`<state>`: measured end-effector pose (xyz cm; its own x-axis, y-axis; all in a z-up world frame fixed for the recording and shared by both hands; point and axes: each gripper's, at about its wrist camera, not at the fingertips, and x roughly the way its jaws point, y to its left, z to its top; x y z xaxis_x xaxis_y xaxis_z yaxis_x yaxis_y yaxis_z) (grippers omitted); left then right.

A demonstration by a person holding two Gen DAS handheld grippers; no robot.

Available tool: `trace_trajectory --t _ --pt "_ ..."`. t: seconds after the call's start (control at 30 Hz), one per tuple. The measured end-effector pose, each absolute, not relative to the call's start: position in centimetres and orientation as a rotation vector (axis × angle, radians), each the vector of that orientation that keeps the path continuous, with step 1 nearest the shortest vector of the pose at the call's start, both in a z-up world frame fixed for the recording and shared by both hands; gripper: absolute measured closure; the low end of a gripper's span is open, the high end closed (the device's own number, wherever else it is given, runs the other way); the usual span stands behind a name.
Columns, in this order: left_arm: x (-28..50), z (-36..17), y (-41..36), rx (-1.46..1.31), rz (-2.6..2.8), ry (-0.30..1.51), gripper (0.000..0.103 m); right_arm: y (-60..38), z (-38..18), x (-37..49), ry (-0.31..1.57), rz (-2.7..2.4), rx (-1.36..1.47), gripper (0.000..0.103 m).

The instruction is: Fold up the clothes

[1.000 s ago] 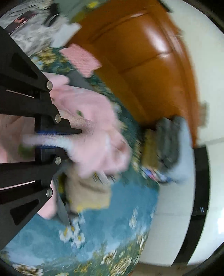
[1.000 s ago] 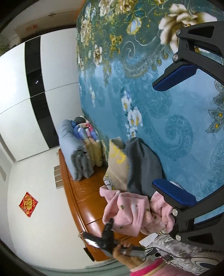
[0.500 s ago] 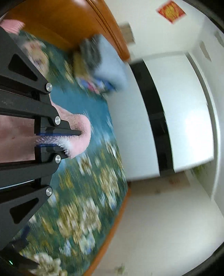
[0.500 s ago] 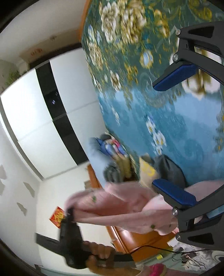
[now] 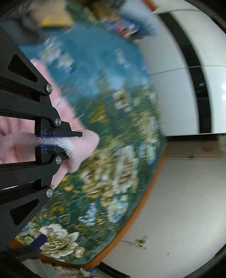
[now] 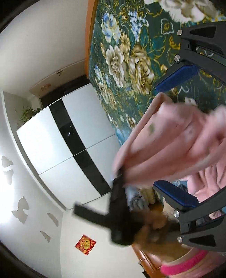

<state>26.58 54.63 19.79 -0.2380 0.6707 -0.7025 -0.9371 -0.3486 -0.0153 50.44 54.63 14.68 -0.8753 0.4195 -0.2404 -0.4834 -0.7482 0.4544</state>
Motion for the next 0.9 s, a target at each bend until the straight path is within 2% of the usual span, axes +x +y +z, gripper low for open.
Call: trace_trajectory --t 0.13,0.17,0.2,0.3,0.57,0.67,0.77,0.83,0.9 --pt "27.0 15.6 55.0 -0.846 1.727 0.518 0.095 55.3 13.7 50.3 0.740 2.528 -0.248 0.000" --pt "27.0 15.3 54.6 -0.852 1.711 0.520 0.090 55.4 13.4 50.3 0.750 2.519 -0.265 0.000" --pt "26.8 15.0 54.1 -0.857 1.702 0.516 0.080 55.6 13.1 50.2 0.759 2.510 -0.281 0.000" --pt "26.1 14.5 51.7 -0.850 1.695 0.489 0.059 55.8 12.5 49.6 0.785 2.506 -0.332 0.000" --pt "20.3 13.9 41.9 -0.885 1.834 0.375 0.055 52.4 11.0 44.4 0.728 2.634 -0.568 0.000" --pt "17.4 12.8 37.5 -0.901 1.963 0.345 0.050 50.5 9.0 41.7 0.663 2.642 -0.726 0.001" --pt "15.1 10.9 34.3 -0.937 2.018 0.299 0.049 49.1 6.9 39.7 0.557 2.597 -0.878 0.016" --pt "13.7 9.7 32.1 -0.961 2.053 0.267 0.049 48.6 5.2 38.7 0.534 2.559 -0.964 0.033" --pt "12.3 8.3 30.3 -0.987 2.079 0.234 0.049 48.4 4.1 38.3 0.532 2.527 -1.010 0.043"
